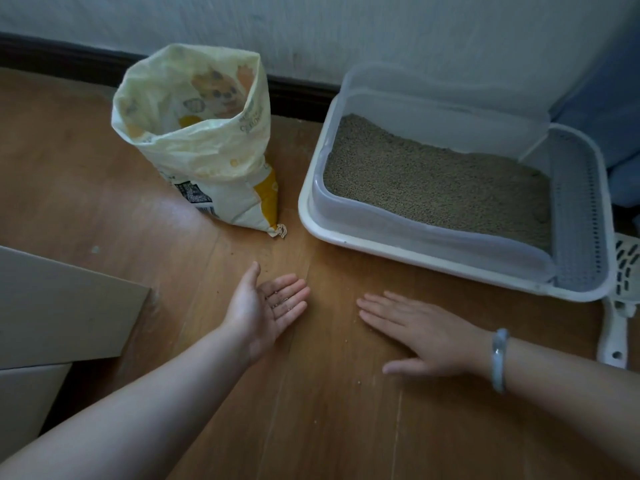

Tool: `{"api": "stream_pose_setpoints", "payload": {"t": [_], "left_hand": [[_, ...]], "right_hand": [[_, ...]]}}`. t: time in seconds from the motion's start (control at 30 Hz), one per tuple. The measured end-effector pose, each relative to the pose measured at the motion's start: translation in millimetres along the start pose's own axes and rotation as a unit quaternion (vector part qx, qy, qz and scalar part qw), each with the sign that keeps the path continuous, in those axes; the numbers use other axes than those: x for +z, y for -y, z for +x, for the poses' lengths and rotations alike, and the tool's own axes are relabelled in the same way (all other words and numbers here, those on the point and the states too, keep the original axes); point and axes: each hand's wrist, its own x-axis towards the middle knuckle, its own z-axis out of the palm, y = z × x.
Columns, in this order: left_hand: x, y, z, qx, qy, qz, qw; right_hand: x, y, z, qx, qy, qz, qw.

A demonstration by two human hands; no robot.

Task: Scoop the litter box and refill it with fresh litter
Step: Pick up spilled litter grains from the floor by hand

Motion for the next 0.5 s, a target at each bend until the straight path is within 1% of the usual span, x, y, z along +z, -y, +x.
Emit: {"api": "stream_pose_setpoints", "payload": {"t": [0.1,0.2,0.33,0.43,0.5], "left_hand": [[4,3,-1,-0.002,0.003,0.009,1.0],[6,7,-1,0.0,0.007,0.023,1.0],[7,10,0,-0.001,0.006,0.029,1.0],[8,12,-1,-0.002,0.012,0.034,0.999],[10,14,-2,-0.002,0.019,0.04,0.999]], "right_hand": [[-7,-8,16,0.044,-0.004,0.001,0.999],[-11,-11,41,0.07,-0.017,-0.004,0.997],[-5,-1,48,0.048,-0.022,-0.018,0.998],[5,11,27,0.032,-0.014,0.001,0.999],[10,19,11,0.04,-0.005,0.009,0.999]]}}
